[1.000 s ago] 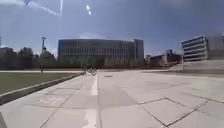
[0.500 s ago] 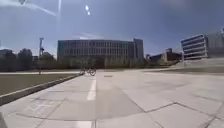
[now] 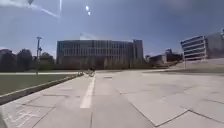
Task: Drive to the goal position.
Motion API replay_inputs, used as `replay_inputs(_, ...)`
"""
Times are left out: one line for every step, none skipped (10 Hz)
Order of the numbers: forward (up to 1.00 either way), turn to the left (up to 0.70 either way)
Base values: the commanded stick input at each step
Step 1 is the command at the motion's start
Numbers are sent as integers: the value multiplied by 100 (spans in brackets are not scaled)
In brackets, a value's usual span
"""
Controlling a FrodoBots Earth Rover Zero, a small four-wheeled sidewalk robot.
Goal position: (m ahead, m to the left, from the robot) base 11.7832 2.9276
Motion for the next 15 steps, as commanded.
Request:
replay_inputs(70, -1)
replay_inputs(70, -1)
replay_inputs(70, -1)
replay_inputs(70, -1)
replay_inputs(70, -1)
replay_inputs(70, -1)
replay_inputs(70, -1)
replay_inputs(70, -1)
replay_inputs(70, -1)
replay_inputs(70, -1)
replay_inputs(70, -1)
replay_inputs(70, -1)
replay_inputs(70, -1)
replay_inputs(70, -1)
replay_inputs(70, -1)
